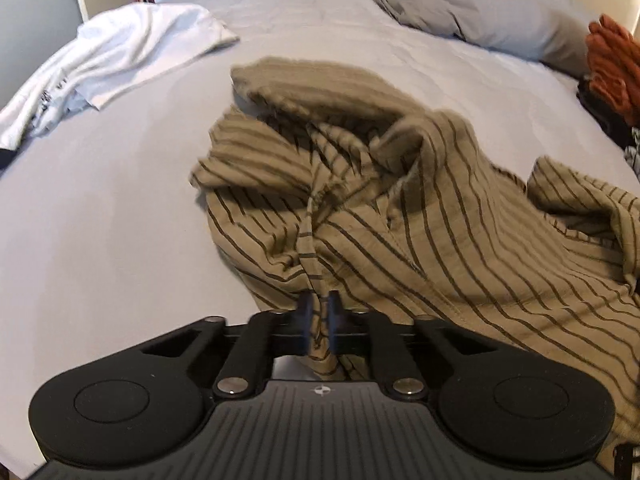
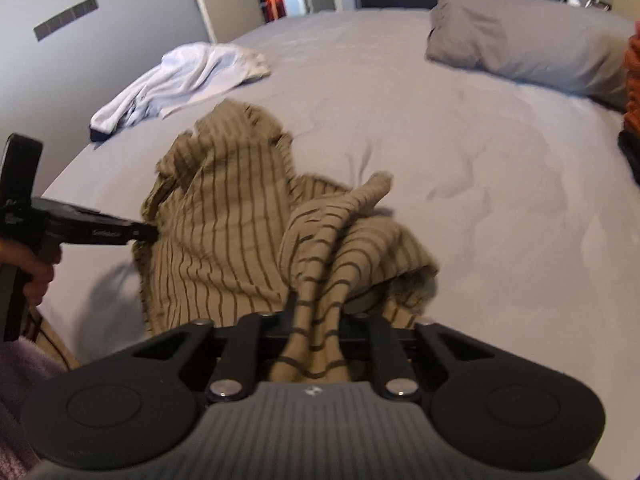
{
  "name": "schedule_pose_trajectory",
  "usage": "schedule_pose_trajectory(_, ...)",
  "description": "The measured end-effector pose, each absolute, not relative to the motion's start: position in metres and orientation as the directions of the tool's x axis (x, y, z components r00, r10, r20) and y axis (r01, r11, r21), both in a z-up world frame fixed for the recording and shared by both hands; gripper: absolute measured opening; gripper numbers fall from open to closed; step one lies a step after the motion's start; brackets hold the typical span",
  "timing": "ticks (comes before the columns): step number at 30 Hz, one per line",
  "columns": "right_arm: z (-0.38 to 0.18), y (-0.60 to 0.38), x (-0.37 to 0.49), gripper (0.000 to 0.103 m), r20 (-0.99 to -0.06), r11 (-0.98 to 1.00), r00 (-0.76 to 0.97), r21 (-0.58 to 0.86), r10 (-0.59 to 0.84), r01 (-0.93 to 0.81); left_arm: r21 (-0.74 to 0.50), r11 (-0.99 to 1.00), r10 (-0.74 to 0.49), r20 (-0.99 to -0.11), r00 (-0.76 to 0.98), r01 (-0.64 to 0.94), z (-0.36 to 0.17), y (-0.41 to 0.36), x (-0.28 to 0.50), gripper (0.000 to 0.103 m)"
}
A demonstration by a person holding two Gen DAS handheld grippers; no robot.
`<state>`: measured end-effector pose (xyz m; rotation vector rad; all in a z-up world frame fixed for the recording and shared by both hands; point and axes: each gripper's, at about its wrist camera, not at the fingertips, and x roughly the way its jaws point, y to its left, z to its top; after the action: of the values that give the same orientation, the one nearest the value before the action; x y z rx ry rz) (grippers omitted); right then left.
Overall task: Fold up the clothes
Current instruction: 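Grasp the shirt fabric with the right tool while the left tool holds its edge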
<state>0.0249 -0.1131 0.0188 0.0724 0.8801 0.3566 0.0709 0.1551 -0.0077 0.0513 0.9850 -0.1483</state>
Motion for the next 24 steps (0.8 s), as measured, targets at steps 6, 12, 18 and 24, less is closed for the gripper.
schedule_pose_trajectory(6, 0.055, -0.131, 0.022, 0.008, -0.658, 0.970, 0.720, 0.075, 0.221, -0.229, -0.082, 0.982, -0.174, -0.736, 0.654, 0.170, 0.050, 0.143, 0.058, 0.001)
schedule_pose_trajectory(12, 0.117, -0.160, 0.023, 0.007, -0.550, 0.977, 0.829, -0.105, 0.098, -0.186, -0.173, 0.945, -0.322, -0.615, 0.719, 0.276, 0.121, 0.114, 0.039, 0.001)
schedule_pose_trajectory(18, 0.152, -0.212, 0.060, 0.007, -0.560, 0.957, 0.829, -0.231, 0.014, -0.172, -0.219, 0.873, -0.471, -0.610, 0.637, 0.436, 0.140, 0.067, 0.029, 0.001)
schedule_pose_trajectory(24, 0.111, -0.251, 0.092, 0.025, -0.699, 0.966, 0.715, -0.181, 0.004, -0.183, -0.143, 0.850, -0.443, -0.714, 0.542, 0.507, 0.126, 0.025, 0.039, 0.015)
